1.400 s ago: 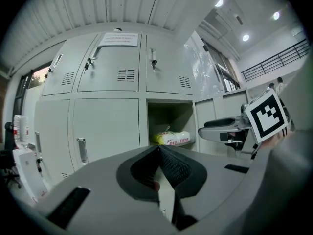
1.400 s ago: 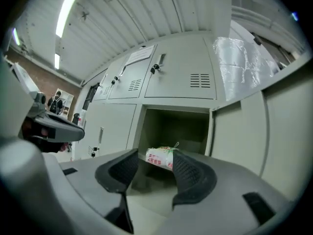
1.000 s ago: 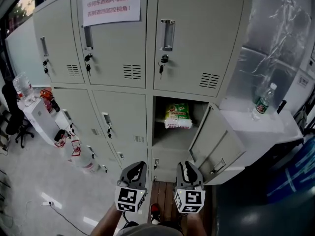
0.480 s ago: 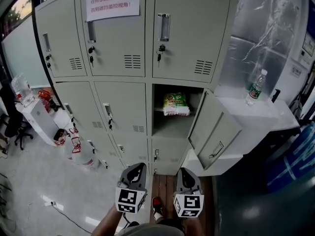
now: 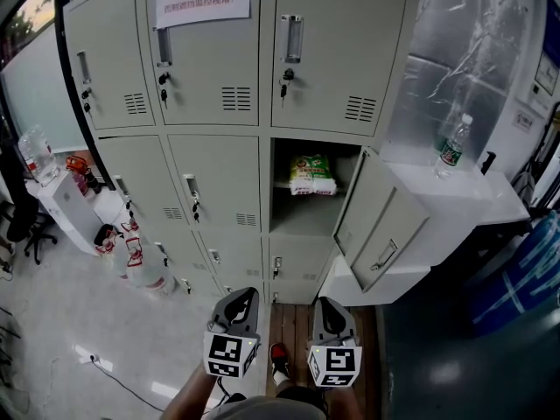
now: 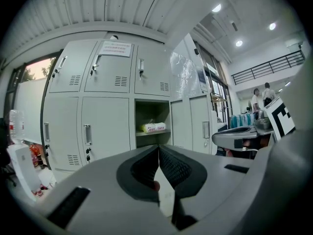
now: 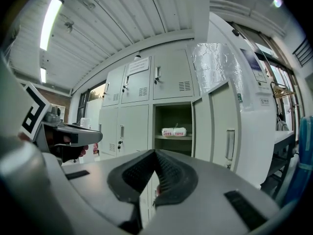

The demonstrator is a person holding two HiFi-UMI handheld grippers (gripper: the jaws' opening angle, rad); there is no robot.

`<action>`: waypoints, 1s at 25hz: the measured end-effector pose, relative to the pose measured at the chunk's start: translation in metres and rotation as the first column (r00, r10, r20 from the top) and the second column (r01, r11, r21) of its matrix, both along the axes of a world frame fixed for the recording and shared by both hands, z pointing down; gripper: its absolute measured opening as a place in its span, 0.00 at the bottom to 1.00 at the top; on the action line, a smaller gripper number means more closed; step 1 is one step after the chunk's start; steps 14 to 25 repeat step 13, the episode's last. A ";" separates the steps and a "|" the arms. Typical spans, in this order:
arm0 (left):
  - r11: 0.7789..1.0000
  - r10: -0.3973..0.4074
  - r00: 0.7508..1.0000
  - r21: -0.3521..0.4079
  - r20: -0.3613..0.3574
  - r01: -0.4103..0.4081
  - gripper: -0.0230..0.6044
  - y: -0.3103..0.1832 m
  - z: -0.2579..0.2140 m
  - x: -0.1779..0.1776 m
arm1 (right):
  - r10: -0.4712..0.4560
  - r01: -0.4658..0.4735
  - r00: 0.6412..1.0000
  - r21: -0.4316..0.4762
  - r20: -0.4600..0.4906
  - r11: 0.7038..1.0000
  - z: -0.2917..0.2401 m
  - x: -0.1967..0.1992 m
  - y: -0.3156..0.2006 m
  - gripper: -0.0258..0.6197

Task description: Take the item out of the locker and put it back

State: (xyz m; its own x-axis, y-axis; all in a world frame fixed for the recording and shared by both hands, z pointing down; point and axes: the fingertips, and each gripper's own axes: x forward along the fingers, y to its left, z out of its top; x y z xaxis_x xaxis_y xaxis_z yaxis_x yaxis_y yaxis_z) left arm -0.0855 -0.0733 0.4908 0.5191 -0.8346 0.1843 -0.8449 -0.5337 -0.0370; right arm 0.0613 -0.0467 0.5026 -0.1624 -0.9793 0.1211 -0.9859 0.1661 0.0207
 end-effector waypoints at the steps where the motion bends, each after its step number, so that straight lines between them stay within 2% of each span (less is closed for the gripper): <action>1: 1.000 -0.002 1.000 0.007 -0.004 0.002 0.08 0.000 0.000 0.000 | 0.001 -0.001 1.000 0.000 0.000 1.000 0.000 0.000 0.001 0.07; 25: 1.000 0.004 1.000 0.004 -0.007 -0.004 0.08 -0.005 0.003 0.002 | -0.003 0.003 1.000 0.002 0.002 1.000 0.001 0.000 -0.002 0.07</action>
